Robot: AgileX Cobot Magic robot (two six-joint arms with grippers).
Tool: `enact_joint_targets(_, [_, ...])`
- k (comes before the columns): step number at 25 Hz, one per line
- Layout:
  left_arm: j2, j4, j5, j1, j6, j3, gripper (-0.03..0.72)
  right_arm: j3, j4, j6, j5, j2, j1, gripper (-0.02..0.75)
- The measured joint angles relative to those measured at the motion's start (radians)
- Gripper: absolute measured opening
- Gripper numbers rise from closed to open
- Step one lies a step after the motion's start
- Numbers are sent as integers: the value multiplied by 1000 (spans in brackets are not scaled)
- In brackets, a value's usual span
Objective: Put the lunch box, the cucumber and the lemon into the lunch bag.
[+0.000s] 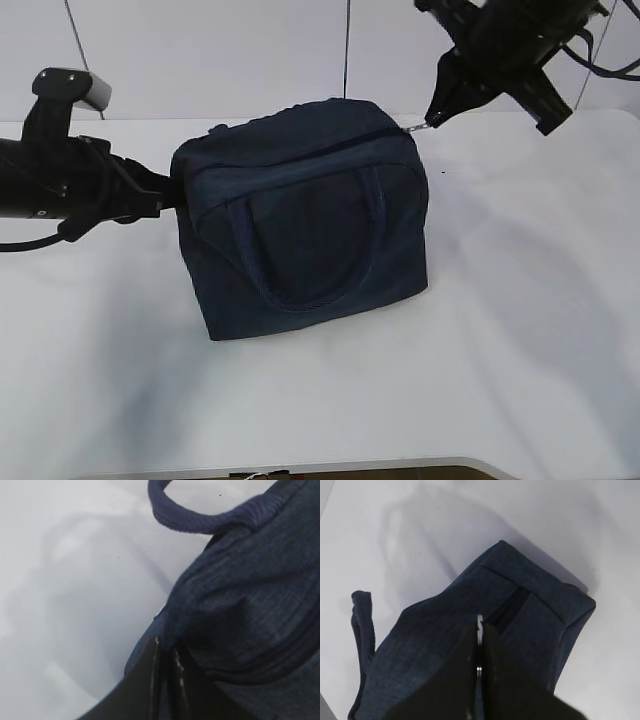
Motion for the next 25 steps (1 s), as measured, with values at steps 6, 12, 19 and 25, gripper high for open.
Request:
enact_joint_targets(6, [-2,0,-13,0,0,0,-18,0,-21,5,9,0,-17,5])
enact_joint_targets(12, [-2,0,-13,-5,0,-2,-18,0,-12,-4,26,2,-44,5])
enact_joint_targets(19, [-2,38,40,-5,0,-4,10,0,-11,-72,33,2,-54,5])
enact_joint_targets(25, [-52,136,60,1,0,-4,279,0,-36,-115,43,9,-64,5])
